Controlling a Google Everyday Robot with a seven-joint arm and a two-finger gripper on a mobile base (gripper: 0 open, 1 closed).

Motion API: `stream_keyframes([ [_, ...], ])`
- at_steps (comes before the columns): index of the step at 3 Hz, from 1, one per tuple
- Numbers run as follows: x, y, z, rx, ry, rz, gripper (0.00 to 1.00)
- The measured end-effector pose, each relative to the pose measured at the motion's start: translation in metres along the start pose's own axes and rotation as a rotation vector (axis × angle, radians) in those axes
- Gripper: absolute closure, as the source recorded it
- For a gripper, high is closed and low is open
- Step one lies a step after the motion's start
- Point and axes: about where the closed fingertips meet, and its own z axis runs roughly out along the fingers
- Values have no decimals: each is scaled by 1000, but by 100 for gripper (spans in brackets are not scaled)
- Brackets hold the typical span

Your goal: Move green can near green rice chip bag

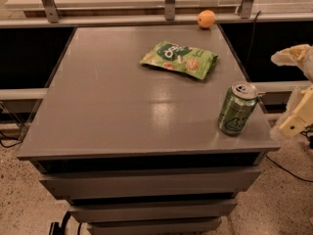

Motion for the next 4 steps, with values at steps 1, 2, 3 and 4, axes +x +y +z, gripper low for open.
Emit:
stream_keyframes([
  [1, -6, 3, 13, 0, -131, 17, 0],
  [2, -12, 2, 26, 40, -201, 54, 0],
  [3, -13, 3, 30, 39, -202, 55, 0],
  [4, -8, 1, 40, 51, -247, 63, 0],
])
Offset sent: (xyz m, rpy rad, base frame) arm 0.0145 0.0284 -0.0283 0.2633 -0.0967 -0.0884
